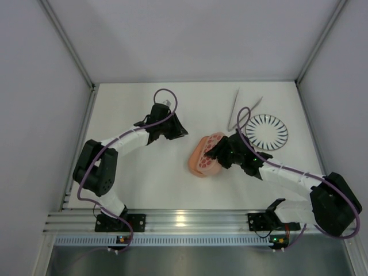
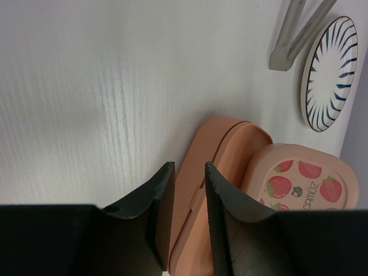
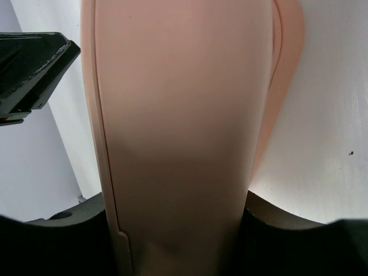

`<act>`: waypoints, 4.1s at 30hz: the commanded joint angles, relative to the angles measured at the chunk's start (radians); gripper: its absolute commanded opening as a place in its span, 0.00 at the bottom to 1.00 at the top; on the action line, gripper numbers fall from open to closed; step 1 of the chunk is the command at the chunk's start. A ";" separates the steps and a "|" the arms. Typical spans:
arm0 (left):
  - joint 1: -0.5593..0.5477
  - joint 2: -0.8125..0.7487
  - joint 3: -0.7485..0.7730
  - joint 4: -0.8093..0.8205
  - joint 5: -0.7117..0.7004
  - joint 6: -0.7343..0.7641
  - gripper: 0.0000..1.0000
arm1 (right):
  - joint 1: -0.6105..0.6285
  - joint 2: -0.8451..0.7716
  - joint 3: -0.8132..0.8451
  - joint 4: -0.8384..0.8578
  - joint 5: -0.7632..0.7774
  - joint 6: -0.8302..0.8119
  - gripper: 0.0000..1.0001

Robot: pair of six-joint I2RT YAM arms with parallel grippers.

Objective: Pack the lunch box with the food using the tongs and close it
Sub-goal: Place the packing box on the packing box.

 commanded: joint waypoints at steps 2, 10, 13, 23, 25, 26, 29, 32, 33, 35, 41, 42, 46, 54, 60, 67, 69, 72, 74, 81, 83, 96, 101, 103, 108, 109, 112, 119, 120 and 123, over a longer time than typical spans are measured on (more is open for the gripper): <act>-0.005 0.000 -0.010 0.058 -0.003 -0.004 0.33 | 0.000 -0.031 -0.037 0.025 0.011 0.031 0.36; -0.003 -0.003 -0.005 0.047 -0.004 -0.001 0.32 | 0.002 -0.017 -0.077 0.244 0.049 0.132 0.34; -0.003 -0.007 -0.002 0.039 -0.006 0.004 0.33 | 0.005 0.014 -0.078 0.310 0.060 0.153 0.35; -0.005 0.000 0.012 0.033 -0.004 0.007 0.33 | 0.022 0.115 -0.074 0.479 0.060 0.218 0.40; -0.005 0.003 0.013 0.033 0.000 0.004 0.33 | 0.029 0.127 -0.069 0.501 0.068 0.223 0.40; -0.005 0.003 0.012 0.036 0.002 0.004 0.33 | 0.037 0.141 -0.063 0.502 0.073 0.223 0.42; -0.007 0.000 0.013 0.038 0.003 0.004 0.33 | 0.052 0.165 -0.042 0.501 0.074 0.220 0.49; -0.005 -0.002 0.015 0.035 0.003 0.007 0.33 | 0.062 0.159 -0.023 0.444 0.088 0.213 0.54; -0.005 -0.002 0.015 0.035 0.003 0.007 0.33 | 0.062 0.156 -0.019 0.429 0.091 0.212 0.56; -0.005 -0.003 0.016 0.038 0.005 0.007 0.33 | 0.063 0.144 -0.017 0.392 0.094 0.212 0.61; -0.005 0.000 0.019 0.045 0.016 0.002 0.33 | 0.066 0.098 -0.009 0.295 0.099 0.206 0.66; -0.005 0.000 0.021 0.045 0.014 0.001 0.33 | 0.066 0.092 -0.002 0.277 0.100 0.206 0.66; -0.005 -0.002 0.022 0.048 0.022 0.001 0.33 | 0.066 0.072 0.021 0.188 0.091 0.192 0.67; -0.005 -0.007 0.015 0.064 0.034 -0.005 0.34 | 0.065 0.031 0.035 0.065 0.099 0.177 0.68; -0.005 0.000 0.010 0.081 0.045 -0.010 0.34 | 0.066 0.015 0.064 -0.035 0.117 0.158 0.69; -0.007 -0.003 0.006 0.090 0.052 -0.016 0.34 | 0.066 0.024 0.110 -0.156 0.123 0.132 0.69; -0.005 -0.002 0.006 0.094 0.057 -0.017 0.34 | 0.066 0.020 0.110 -0.183 0.125 0.128 0.70; -0.005 0.001 0.004 0.096 0.062 -0.022 0.34 | 0.066 0.015 0.120 -0.231 0.140 0.117 0.70; -0.005 0.006 0.001 0.096 0.066 -0.028 0.34 | 0.065 0.020 0.130 -0.258 0.148 0.103 0.70; -0.005 0.003 0.001 0.133 0.077 -0.034 0.34 | 0.088 0.103 0.201 -0.328 0.142 0.039 0.72; -0.005 -0.002 -0.001 0.130 0.077 -0.033 0.34 | 0.097 0.119 0.208 -0.331 0.139 0.028 0.72; -0.005 -0.008 -0.010 0.114 0.072 -0.024 0.34 | 0.154 0.216 0.271 -0.354 0.109 -0.031 0.73; -0.005 -0.020 -0.008 0.026 -0.079 -0.017 0.33 | 0.155 0.215 0.261 -0.331 0.085 -0.052 0.73; -0.003 -0.025 -0.005 -0.037 -0.153 -0.016 0.30 | 0.158 0.221 0.265 -0.328 0.079 -0.061 0.73; 0.012 -0.028 -0.053 -0.058 -0.216 -0.037 0.30 | 0.158 0.241 0.276 -0.332 0.076 -0.078 0.74; 0.012 -0.023 -0.057 -0.051 -0.218 -0.039 0.30 | 0.160 0.248 0.278 -0.331 0.074 -0.080 0.74; 0.010 -0.010 -0.065 -0.042 -0.218 -0.040 0.29 | 0.160 0.267 0.284 -0.331 0.059 -0.106 0.75; 0.012 0.018 -0.067 -0.030 -0.182 -0.037 0.29 | 0.163 0.304 0.302 -0.361 0.046 -0.149 0.76; 0.012 0.021 -0.067 -0.028 -0.181 -0.037 0.29 | 0.164 0.311 0.307 -0.369 0.051 -0.150 0.76; 0.012 0.024 -0.071 -0.028 -0.178 -0.042 0.29 | 0.163 0.326 0.320 -0.393 0.066 -0.155 0.76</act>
